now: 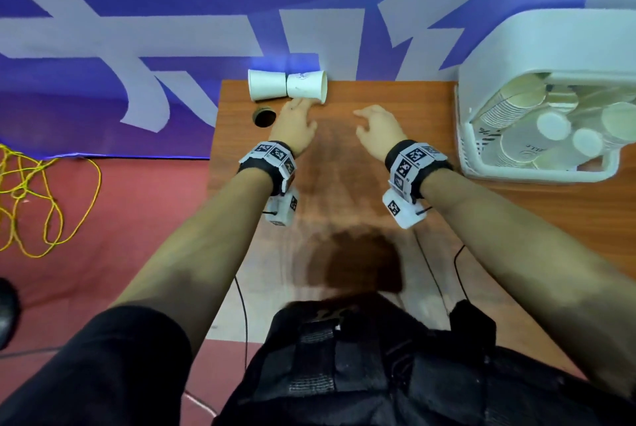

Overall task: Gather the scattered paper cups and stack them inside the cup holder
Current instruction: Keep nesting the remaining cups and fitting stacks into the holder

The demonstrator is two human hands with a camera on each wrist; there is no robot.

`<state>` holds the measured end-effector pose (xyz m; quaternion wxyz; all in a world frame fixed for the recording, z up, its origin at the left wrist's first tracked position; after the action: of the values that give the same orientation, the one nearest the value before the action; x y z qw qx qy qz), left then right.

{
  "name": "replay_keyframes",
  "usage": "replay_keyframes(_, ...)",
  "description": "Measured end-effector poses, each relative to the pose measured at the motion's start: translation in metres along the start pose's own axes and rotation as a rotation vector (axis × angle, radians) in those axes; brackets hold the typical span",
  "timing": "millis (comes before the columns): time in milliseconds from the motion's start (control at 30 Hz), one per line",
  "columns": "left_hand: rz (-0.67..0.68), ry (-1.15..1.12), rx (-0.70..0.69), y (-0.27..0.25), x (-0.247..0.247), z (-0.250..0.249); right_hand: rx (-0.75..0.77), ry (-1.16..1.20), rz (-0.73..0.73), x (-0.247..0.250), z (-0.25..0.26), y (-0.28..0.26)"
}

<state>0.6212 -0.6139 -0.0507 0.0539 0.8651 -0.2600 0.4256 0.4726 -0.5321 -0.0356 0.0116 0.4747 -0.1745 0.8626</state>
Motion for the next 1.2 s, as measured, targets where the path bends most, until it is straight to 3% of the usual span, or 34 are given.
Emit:
replay_keyframes(400, -0.097, -0.186, 0.181, 0.075, -0.004, 0.08, -0.125, -0.014, 0.05, -0.043, 0.018, 0.104)
replay_keyframes(667, -0.137, -0.413, 0.157, 0.088, -0.019, 0.092, -0.149, 0.001, 0.007, -0.058, 0.025, 0.147)
replay_keyframes(833, -0.083, -0.525, 0.275, 0.081, -0.026, 0.096, -0.192, 0.055, -0.043, -0.054, 0.015, 0.137)
replay_keyframes(1067, -0.029, -0.505, 0.263, 0.061, -0.026, 0.071, -0.111, 0.049, -0.073, -0.027, 0.01, 0.096)
replay_keyframes(1200, 0.061, -0.474, 0.17, 0.05, -0.025, 0.032, -0.076, 0.084, -0.146, 0.004, 0.009, 0.062)
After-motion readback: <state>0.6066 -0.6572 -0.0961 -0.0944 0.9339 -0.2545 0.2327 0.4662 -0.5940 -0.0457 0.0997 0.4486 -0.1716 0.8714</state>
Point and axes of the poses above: each hand's wrist, its own y-axis towards the middle knuckle, its own x-axis out of the back of the hand, z = x × y, the point moved 7 cm from there along y, towards the middle knuckle, and after that the axes turned 6 degrees about -y, right-handed, at the moved point
